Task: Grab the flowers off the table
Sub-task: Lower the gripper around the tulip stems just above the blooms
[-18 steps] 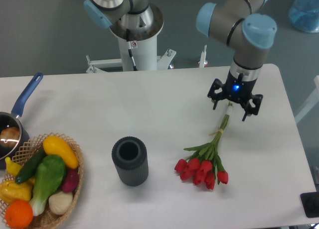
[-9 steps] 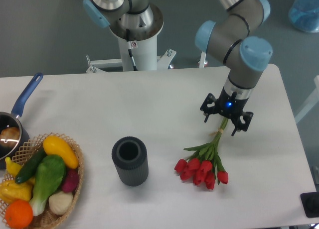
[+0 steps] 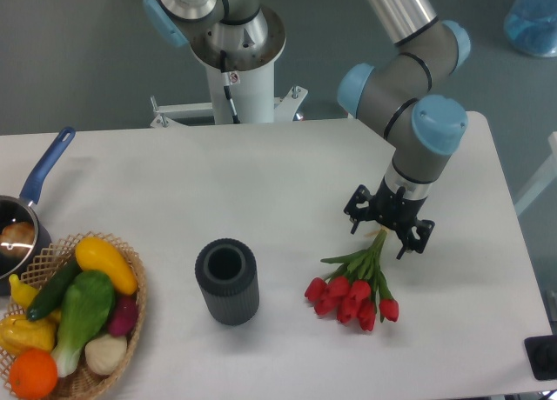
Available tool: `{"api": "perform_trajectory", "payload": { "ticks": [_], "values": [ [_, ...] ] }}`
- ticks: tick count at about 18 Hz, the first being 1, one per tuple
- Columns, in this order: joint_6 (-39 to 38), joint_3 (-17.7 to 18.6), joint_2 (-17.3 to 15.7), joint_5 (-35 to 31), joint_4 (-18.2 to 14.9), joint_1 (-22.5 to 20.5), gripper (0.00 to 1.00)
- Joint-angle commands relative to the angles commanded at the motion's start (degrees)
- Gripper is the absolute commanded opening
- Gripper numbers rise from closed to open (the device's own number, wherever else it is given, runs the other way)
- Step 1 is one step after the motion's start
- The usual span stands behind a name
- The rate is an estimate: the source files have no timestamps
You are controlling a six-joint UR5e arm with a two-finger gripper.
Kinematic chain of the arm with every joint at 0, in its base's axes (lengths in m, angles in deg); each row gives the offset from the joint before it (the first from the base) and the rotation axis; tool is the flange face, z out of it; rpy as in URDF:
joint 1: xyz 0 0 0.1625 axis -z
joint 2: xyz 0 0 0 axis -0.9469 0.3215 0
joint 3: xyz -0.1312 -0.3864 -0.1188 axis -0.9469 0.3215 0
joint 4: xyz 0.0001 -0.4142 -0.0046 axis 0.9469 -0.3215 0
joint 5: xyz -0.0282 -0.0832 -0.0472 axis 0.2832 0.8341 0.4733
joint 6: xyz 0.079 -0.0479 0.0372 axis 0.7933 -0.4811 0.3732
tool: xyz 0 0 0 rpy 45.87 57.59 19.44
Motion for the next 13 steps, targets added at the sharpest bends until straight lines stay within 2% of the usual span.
{"api": "perform_trajectory", "payload": {
  "ticks": [6, 13],
  "values": [
    [0.2, -2.1, 2.0, -0.1, 0.1, 0.2, 1.00],
    [0.1, -2.1, 3.0, -0.2, 1.0, 1.1, 1.00]
  ]
}}
